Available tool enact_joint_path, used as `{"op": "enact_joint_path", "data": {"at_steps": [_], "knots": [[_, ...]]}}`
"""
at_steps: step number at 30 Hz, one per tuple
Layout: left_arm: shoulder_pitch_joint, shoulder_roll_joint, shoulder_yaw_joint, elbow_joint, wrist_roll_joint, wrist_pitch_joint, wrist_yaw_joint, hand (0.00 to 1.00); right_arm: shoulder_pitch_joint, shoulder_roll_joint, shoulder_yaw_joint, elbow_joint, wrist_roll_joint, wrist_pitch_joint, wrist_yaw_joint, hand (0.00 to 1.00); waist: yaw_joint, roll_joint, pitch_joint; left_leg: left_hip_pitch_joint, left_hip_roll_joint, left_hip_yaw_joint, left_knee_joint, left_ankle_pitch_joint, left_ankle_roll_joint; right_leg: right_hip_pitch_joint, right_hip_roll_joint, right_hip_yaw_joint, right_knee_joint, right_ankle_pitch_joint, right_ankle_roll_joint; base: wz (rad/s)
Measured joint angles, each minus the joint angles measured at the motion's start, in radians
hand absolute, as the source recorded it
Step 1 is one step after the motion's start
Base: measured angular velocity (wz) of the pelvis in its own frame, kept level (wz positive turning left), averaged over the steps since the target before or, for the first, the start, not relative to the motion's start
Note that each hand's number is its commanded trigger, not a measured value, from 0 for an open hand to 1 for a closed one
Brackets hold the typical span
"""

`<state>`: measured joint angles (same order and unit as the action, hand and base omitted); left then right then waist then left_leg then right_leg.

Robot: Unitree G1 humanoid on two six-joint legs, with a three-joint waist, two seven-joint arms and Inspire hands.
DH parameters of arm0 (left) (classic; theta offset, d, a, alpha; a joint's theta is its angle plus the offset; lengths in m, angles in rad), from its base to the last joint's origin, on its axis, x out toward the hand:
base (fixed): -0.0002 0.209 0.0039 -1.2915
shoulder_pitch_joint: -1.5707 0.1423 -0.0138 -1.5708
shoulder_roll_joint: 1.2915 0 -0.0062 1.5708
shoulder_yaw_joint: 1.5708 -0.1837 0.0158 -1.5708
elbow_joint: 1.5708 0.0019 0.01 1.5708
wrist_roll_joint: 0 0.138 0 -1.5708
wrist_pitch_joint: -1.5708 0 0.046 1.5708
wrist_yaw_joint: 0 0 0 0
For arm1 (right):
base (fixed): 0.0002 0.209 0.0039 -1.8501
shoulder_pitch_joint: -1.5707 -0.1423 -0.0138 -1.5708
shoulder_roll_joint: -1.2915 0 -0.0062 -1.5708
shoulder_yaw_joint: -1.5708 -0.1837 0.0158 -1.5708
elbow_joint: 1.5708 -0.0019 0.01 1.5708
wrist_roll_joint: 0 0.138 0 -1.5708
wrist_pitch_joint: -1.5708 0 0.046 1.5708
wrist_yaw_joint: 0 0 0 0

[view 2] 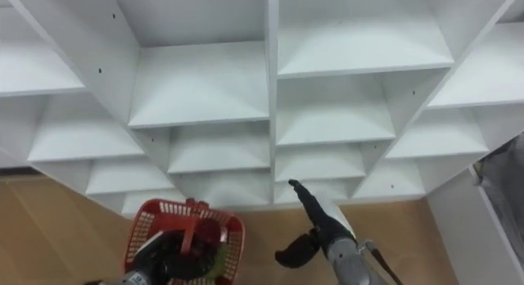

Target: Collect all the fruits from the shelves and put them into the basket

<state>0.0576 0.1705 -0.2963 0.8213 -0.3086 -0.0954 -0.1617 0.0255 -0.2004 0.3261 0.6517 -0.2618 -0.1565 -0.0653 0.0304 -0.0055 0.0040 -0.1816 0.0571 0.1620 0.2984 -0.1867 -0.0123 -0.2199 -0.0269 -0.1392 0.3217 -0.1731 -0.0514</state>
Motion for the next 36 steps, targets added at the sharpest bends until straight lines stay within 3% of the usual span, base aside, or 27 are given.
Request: {"op": "enact_joint_path", "data": {"at_steps": [3, 6, 11, 17, 21, 29, 32, 34, 36], "knots": [[0.036, 0.007, 0.020, 0.000, 0.022, -0.003, 0.022, 1.00, 0.060, -0.002, -0.005, -0.004, 0.029, -0.008, -0.022, 0.00, 0.000, -0.009, -0.0052, 0.046, -0.002, 0.000, -0.022, 0.000, 0.000, 0.050, 0.002, -0.001, -0.031, -0.002, 0.005, 0.01], [0.066, 0.004, 0.050, -0.001, 0.065, -0.007, 0.032, 1.00, 0.111, -0.002, -0.026, -0.021, 0.033, -0.009, -0.023, 0.00, 0.001, -0.011, -0.0048, 0.091, -0.008, 0.000, -0.051, 0.000, 0.000, 0.086, 0.001, 0.000, -0.046, -0.008, 0.010, 0.00], [0.124, 0.006, 0.092, -0.012, 0.065, -0.032, 0.055, 1.00, 0.182, -0.004, -0.079, -0.023, 0.058, -0.046, -0.038, 0.00, -0.004, -0.017, -0.0024, 0.184, -0.014, 0.000, -0.097, 0.000, 0.000, 0.175, 0.003, 0.001, -0.091, -0.010, 0.018, 0.00], [0.180, 0.006, 0.161, -0.013, 0.065, -0.048, 0.072, 1.00, 0.204, 0.001, -0.135, 0.048, 0.080, -0.061, -0.047, 0.00, -0.003, -0.030, -0.0015, 0.213, -0.016, -0.001, -0.114, 0.000, 0.000, 0.209, 0.005, 0.000, -0.116, -0.009, 0.022, 0.00], [0.188, 0.006, 0.202, -0.004, 0.065, -0.049, 0.085, 1.00, 0.205, 0.001, -0.176, 0.073, 0.131, -0.062, -0.048, 0.00, -0.003, -0.035, 0.0039, 0.224, -0.016, -0.001, -0.114, -0.001, 0.000, 0.221, 0.005, 0.000, -0.120, -0.009, 0.022, 0.00], [0.198, 0.007, 0.269, 0.064, 0.086, -0.058, 0.117, 1.00, 0.209, 0.008, -0.252, 0.187, 0.162, -0.065, -0.055, 0.00, -0.005, -0.031, 0.0051, 0.257, -0.013, -0.002, -0.134, -0.004, -0.005, 0.253, 0.012, 0.003, -0.137, -0.007, 0.023, 0.00], [0.207, 0.007, 0.303, 0.066, 0.086, -0.058, 0.133, 1.00, 0.224, 0.008, -0.284, 0.208, 0.184, -0.064, -0.059, 0.00, -0.005, -0.026, 0.0016, 0.266, -0.013, -0.001, -0.137, -0.006, -0.006, 0.259, 0.015, 0.011, -0.137, -0.008, 0.024, -0.06], [0.202, 0.007, 0.328, 0.092, 0.086, -0.059, 0.137, 1.00, 0.233, 0.010, -0.303, 0.224, 0.216, -0.067, -0.062, 0.00, -0.010, -0.021, 0.0039, 0.279, -0.014, 0.000, -0.139, -0.006, -0.006, 0.273, 0.015, 0.012, -0.140, -0.008, 0.024, 0.00], [0.204, 0.006, 0.341, 0.123, 0.086, -0.059, 0.143, 1.00, 0.240, 0.009, -0.325, 0.254, 0.259, -0.067, -0.064, 0.00, -0.013, -0.016, -0.0014, 0.295, -0.014, 0.001, -0.141, -0.009, -0.007, 0.291, 0.015, 0.015, -0.150, -0.008, 0.024, -0.04]]}}
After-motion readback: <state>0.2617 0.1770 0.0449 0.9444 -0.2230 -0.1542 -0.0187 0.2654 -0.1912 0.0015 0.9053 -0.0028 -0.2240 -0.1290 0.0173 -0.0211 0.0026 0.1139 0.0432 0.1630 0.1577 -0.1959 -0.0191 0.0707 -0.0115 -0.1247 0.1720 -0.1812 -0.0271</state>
